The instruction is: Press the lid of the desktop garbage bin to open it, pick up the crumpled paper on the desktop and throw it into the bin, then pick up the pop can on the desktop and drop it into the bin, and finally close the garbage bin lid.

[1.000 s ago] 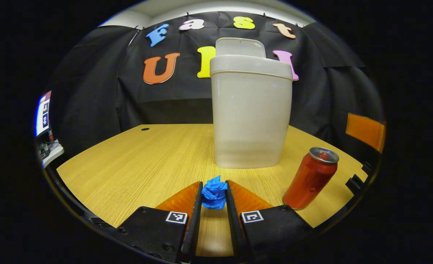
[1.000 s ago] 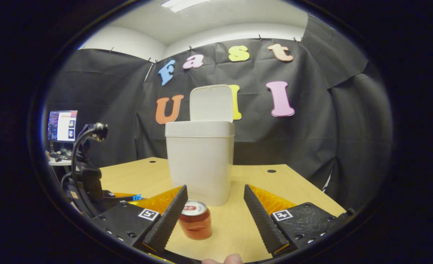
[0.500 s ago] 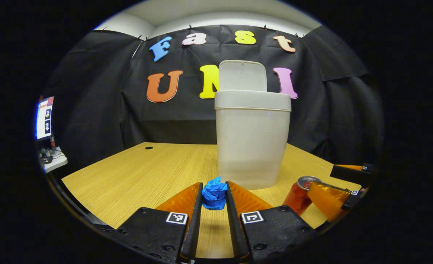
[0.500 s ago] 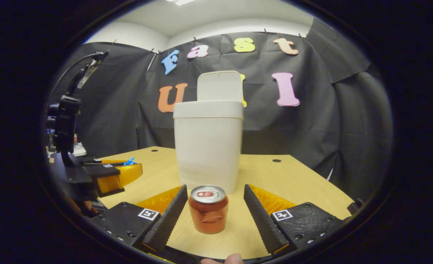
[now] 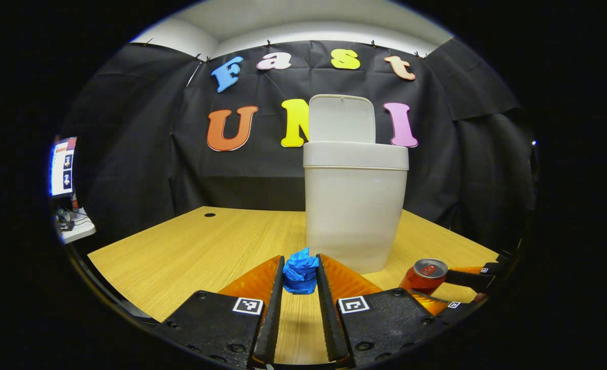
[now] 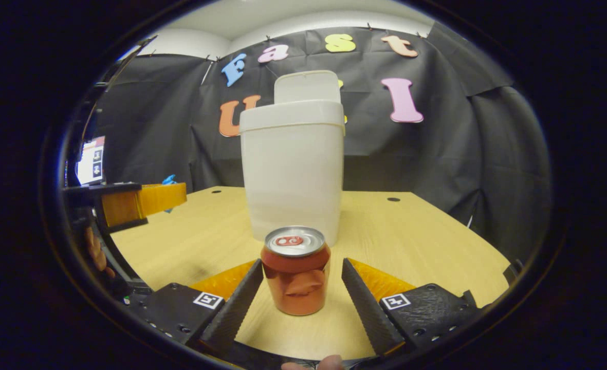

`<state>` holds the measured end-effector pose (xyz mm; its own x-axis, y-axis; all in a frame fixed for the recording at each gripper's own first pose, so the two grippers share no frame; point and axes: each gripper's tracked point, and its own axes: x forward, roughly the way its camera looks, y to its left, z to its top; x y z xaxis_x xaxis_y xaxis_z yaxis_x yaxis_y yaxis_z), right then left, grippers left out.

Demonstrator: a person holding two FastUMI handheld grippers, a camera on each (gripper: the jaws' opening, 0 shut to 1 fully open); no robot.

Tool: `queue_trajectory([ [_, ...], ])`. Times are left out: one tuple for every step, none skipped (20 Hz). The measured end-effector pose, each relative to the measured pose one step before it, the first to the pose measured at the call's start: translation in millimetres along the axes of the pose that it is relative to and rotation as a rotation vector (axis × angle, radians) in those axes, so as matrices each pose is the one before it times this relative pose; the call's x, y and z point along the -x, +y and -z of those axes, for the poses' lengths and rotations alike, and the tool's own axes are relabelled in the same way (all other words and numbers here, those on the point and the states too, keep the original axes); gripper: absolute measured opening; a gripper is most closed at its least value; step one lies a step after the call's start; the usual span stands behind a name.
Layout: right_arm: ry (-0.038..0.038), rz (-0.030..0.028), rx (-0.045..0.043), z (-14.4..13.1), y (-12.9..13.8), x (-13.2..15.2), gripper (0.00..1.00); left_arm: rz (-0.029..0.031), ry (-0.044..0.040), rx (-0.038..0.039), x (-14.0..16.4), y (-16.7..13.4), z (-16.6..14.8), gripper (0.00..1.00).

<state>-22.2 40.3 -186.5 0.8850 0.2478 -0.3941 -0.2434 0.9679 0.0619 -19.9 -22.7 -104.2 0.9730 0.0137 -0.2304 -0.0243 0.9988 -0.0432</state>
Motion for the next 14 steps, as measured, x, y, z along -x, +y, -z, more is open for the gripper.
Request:
queue_trajectory([
  [0.01862, 0.00010, -0.00624, 5.03, 0.62, -2.11, 0.96, -0.00028, -0.00455, -0.00207, 0.55, 1.02, -2.04, 0.43],
  [0.01780, -0.00257, -0.00660, 4.15, 1.53, -2.49, 0.96, 0.00006, -0.00178, -0.00218, -0.47, 0.64, -0.74, 0.43],
  [0.01685, -0.00209, -0.00508, 4.20, 1.66, -1.92, 0.96, 0.00135, 0.00185, -0.00033, -0.02, -0.03, 0.25, 0.39],
  [0.01477, 0.00007, -0.00085, 4.04, 1.04, -2.07, 0.96, 0.00239, -0.00072, 0.00042, 0.93, -0.01, -0.92, 0.39],
  [0.01352, 0.00330, 0.00263, 2.95, 0.33, -2.06, 0.98, -0.00029, -0.00204, -0.00023, 0.08, 0.71, -1.05, 0.43],
  [0.01096, 0.00304, 0.00306, 3.80, -0.13, -1.50, 0.98, -0.00027, -0.00250, -0.00052, -0.22, 0.47, -0.43, 0.39],
  [0.00700, 0.00272, 0.00071, 1.00, -0.97, -1.57, 0.98, 0.00006, -0.00287, 0.00080, 0.46, 0.50, -1.82, 0.39],
  [0.00847, 0.00397, -0.00091, 1.87, -0.90, -1.81, 0.96, 0.00040, -0.00263, 0.00101, 0.25, -0.18, -1.12, 0.39],
  [0.00959, 0.00331, -0.00357, 1.25, -1.31, -1.65, 0.98, -0.00017, -0.00347, 0.00090, -0.09, -0.16, -2.71, 0.39],
  [0.01135, 0.00240, -0.00517, 3.20, -1.14, -1.16, 0.96, -0.00011, -0.00440, -0.00004, 0.61, 1.38, -1.46, 0.39],
  [0.01089, -0.00265, -0.00674, 1.40, 0.65, -0.92, 0.96, 0.00006, -0.00531, -0.00110, 0.81, 0.66, -2.69, 0.39],
  [0.01149, -0.00161, -0.00343, 2.11, 0.35, -1.53, 0.95, -0.00065, -0.00509, -0.00190, 0.19, 0.31, -1.91, 0.39],
  [0.00754, -0.00103, -0.00096, 1.36, 0.11, -0.11, 0.95, -0.00210, -0.00736, -0.00203, -0.01, 1.00, -3.17, 0.39],
  [0.00388, 0.00070, -0.00088, 1.12, 0.32, -0.18, 0.95, -0.00155, -0.00440, 0.00165, 0.01, 0.60, -1.93, 0.39],
])
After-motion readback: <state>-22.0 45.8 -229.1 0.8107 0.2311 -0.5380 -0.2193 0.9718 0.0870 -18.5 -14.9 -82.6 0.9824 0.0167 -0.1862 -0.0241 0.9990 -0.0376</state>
